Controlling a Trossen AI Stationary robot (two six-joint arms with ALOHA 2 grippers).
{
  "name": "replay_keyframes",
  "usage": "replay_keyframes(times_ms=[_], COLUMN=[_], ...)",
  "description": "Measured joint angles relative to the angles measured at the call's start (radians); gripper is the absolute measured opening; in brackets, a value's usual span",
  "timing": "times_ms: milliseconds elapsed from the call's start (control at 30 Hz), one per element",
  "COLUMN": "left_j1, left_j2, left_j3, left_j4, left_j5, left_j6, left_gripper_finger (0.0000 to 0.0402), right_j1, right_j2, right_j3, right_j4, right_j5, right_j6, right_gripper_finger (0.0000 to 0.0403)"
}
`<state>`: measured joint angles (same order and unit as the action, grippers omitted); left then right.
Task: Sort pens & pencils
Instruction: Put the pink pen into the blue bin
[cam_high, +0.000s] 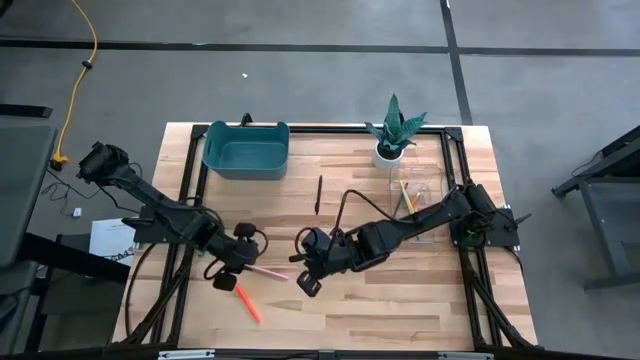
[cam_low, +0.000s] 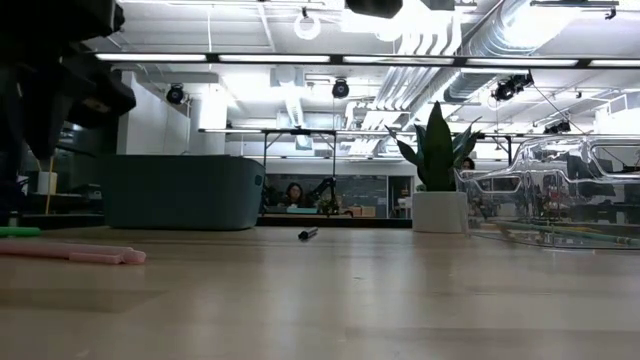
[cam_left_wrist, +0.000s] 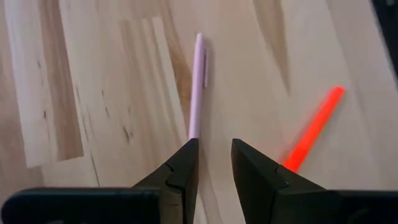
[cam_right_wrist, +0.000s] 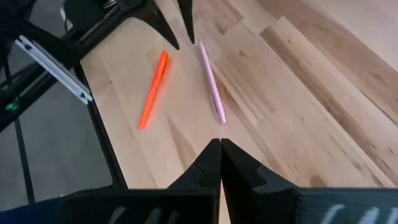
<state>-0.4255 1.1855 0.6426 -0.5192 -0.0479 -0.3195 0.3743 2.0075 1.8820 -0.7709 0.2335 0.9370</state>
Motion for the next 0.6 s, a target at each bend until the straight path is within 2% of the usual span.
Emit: replay_keyframes(times_ms=[600], left_j1=[0.0], left_j2=[0.196], left_j3=[0.0], left_j4=[0.067], left_j5=[0.002], left_j6=[-0.003], left_gripper_finger=[0.0083], right_j1=[0.045], right_j2=[0.0], right_j3=[0.0], right_j4=[-0.026], right_j5=[0.019], right_j6=[0.024], right_gripper_finger=[0.0])
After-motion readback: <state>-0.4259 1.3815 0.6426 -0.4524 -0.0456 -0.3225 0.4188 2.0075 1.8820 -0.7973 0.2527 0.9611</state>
